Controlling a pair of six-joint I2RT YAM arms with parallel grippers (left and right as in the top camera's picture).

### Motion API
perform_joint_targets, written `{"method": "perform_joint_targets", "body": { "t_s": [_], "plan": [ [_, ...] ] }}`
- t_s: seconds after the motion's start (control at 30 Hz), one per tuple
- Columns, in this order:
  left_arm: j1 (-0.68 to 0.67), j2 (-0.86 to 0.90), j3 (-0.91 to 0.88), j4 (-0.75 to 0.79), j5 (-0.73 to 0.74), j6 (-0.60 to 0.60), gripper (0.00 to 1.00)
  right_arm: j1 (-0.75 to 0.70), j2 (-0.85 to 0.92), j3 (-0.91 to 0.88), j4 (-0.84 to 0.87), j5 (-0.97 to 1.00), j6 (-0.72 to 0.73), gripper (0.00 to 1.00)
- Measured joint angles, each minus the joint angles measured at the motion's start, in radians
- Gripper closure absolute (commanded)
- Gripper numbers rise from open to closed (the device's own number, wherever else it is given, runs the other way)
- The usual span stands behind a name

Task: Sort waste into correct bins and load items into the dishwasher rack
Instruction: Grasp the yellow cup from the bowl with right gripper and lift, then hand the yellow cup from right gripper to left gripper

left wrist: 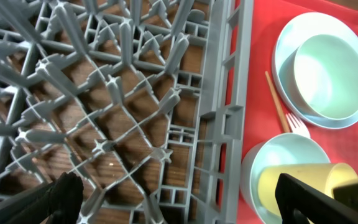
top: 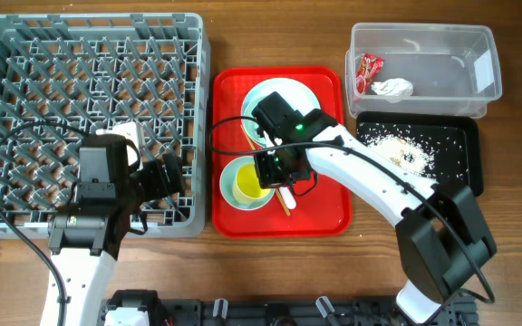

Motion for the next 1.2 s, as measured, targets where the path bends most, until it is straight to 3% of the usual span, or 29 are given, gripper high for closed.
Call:
{"method": "perform_joint_targets", "body": {
  "t_s": [0.13,0.37,0.63,0.77,0.97,1.2],
  "plan": [
    [0.001,0.000,0.000,0.082,0.101,0.000,0.00,-0.037,-0.021,0.038,-0.027,0.000,0.006,0.96],
    [0.002,0.053,0.003,0.277,0.466,-0.020,0.00,-0.222,-0.308,0.107,-0.015,-0.033,0.007,0.96],
    [0.003,0.261,0.007,0.838,1.021,-0.184,0.01,-0.378,-0.335,0.112,0.013,-0.475,-0.062,0.96],
    [0.003,0.293,0.009,0.998,1.225,-0.261,0.00,-0.380,-0.335,0.110,0.083,-0.700,-0.076,0.96],
    [0.003,0.295,0.009,1.133,1.347,-0.320,0.09,-0.380,-0.335,0.110,0.119,-0.889,-0.081,0.96],
    [0.003,0.295,0.009,1.343,1.392,-0.423,0.12,-0.380,-0.335,0.110,0.119,-0.929,-0.081,0.96]
  ]
}}
